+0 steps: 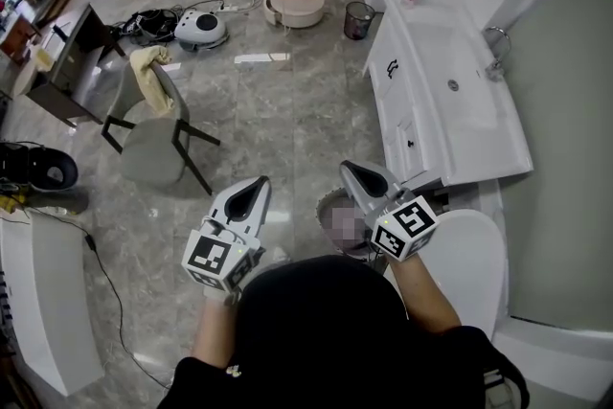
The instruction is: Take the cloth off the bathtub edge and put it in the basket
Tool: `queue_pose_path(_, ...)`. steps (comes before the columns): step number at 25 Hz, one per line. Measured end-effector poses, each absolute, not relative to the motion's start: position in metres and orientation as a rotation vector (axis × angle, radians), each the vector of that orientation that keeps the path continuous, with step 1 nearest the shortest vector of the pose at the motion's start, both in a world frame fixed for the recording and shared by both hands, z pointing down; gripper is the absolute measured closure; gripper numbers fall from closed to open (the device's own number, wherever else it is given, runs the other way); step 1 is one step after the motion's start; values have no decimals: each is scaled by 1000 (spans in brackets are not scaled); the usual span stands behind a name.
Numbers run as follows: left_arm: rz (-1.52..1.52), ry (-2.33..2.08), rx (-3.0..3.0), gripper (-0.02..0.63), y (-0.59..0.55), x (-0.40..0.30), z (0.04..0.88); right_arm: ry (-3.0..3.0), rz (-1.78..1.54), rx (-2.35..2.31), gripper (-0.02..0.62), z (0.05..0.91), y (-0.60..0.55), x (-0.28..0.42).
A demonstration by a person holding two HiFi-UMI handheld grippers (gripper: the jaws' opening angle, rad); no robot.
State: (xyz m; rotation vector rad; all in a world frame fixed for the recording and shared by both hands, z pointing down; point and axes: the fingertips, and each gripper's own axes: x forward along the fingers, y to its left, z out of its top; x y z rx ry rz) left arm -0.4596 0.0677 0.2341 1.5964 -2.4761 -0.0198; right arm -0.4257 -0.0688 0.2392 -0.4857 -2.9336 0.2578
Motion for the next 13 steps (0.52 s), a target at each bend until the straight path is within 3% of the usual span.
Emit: queue_pose_path(13, -34, -2488, 1562, 594, 74, -457, 240, -2942, 266, -488, 600, 245, -66, -424)
